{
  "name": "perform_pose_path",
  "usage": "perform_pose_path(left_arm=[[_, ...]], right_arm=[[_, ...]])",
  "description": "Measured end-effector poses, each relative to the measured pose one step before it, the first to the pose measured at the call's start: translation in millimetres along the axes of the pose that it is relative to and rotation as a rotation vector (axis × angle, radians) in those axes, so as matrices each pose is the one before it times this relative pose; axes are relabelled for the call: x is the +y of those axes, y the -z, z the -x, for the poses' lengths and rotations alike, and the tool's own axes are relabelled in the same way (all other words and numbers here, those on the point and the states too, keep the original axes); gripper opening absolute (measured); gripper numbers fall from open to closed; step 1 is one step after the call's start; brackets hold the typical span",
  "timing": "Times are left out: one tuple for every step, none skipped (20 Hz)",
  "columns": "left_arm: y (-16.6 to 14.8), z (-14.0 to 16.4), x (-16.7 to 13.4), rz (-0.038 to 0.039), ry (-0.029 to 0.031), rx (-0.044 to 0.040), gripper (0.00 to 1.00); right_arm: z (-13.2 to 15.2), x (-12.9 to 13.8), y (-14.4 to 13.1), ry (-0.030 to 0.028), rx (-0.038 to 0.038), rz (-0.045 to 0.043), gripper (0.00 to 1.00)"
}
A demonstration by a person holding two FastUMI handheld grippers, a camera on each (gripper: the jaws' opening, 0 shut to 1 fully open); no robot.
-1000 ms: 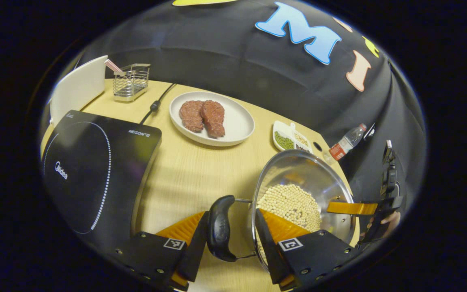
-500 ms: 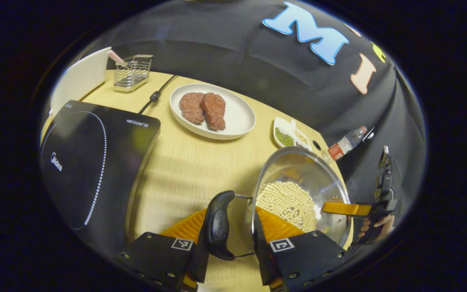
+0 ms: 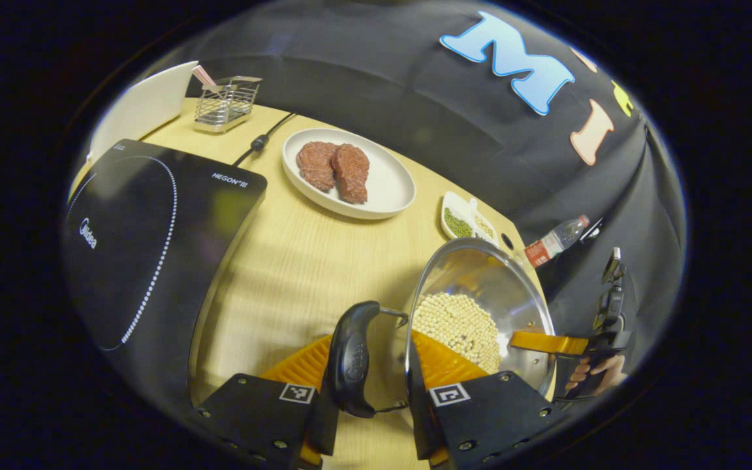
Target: First push the handle of the pot to place it horizontally, then grasp the pot with both hands and set it on the induction cooktop.
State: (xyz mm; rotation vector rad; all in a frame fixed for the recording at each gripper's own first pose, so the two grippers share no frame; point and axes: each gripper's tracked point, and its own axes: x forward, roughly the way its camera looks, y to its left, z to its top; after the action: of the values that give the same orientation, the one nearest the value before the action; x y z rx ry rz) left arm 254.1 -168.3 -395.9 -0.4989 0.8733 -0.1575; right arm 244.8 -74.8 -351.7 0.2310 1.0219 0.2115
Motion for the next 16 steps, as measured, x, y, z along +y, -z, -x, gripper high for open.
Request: perform_pose_path(left_arm=[[0.16, -0.47, 0.19, -0.0028, -0.00492, 0.00246, 0.52], [0.53, 1.66, 0.5, 0.00256, -0.00153, 0.00324, 0.51], [0.65, 1.24, -0.57, 0.00211, -0.0005, -0.00092, 0.51], [-1.37, 1.65, 0.16, -0.00575, -0.00441, -0.00398, 0.48], [-2.18, 1.37, 0.58, -0.00691, -0.00355, -0.00122, 0.47], [-5.32, 1.21, 0.03, 0.00161, 0.00079, -0.00299, 0.47], [-4.78, -2.06, -0.68, 0.00501, 0.00293, 0.00063, 0.47], [-2.46, -1.51, -0.24, -0.00283, 0.00341, -0.00272, 0.47], [4.98, -4.13, 0.71, -0.00663, 0.0035, -0.00164, 0.46], [-0.27, -0.1, 0.07, 0.0012, 0.00417, -0.00274, 0.43], [-0.26, -0.19, 0.45, 0.00296, 0.00485, -0.00215, 0.46], [-1.28, 0.88, 2.47, 0.00193, 0.00391, -0.00484, 0.47], [1.08, 0.37, 0.57, 0.00069, 0.00288, -0.00287, 0.46], [0.4, 0.66, -0.05, 0.00187, 0.0045, -0.00799, 0.46], [2.61, -1.66, 0.56, 0.00527, 0.00349, -0.00434, 0.47], [1.45, -1.55, 0.84, 0.00455, 0.00305, 0.00133, 0.46]], right_arm=[[-0.66, 0.29, 1.3, 0.00124, 0.00006, 0.00299, 0.55], [-2.73, 2.07, 2.09, -0.00444, 0.00359, -0.0079, 0.53], [-0.39, 1.64, 2.69, -0.00434, 0.00453, -0.00608, 0.53], [-1.88, 2.2, 5.71, -0.00155, 0.00803, 0.00555, 0.53], [1.61, 1.08, 5.51, -0.00107, 0.00296, 0.00195, 0.58], [10.51, 0.57, 6.61, -0.00046, 0.00142, -0.01126, 0.53], [15.22, 0.9, 5.22, 0.00103, -0.00414, -0.00776, 0.55], [8.57, -1.53, 3.78, 0.0036, -0.00852, 0.00437, 0.55], [7.99, 0.54, 2.52, 0.00312, -0.00898, 0.00718, 0.52], [4.8, 1.89, 2.29, 0.00195, -0.00456, 0.00081, 0.52], [7.43, 2.63, 2.19, -0.00084, -0.00181, -0.00128, 0.52], [8.56, 2.99, 3.76, 0.00109, -0.00574, 0.00507, 0.53], [8.97, 2.19, 2.09, 0.00058, -0.00844, 0.00895, 0.52], [7.12, 3.5, 0.67, 0.00155, -0.01085, 0.00467, 0.52], [7.25, 4.59, 0.96, 0.00028, -0.01011, 0.00532, 0.52], [7.64, 4.6, 2.3, 0.00181, -0.00974, 0.00485, 0.55]])
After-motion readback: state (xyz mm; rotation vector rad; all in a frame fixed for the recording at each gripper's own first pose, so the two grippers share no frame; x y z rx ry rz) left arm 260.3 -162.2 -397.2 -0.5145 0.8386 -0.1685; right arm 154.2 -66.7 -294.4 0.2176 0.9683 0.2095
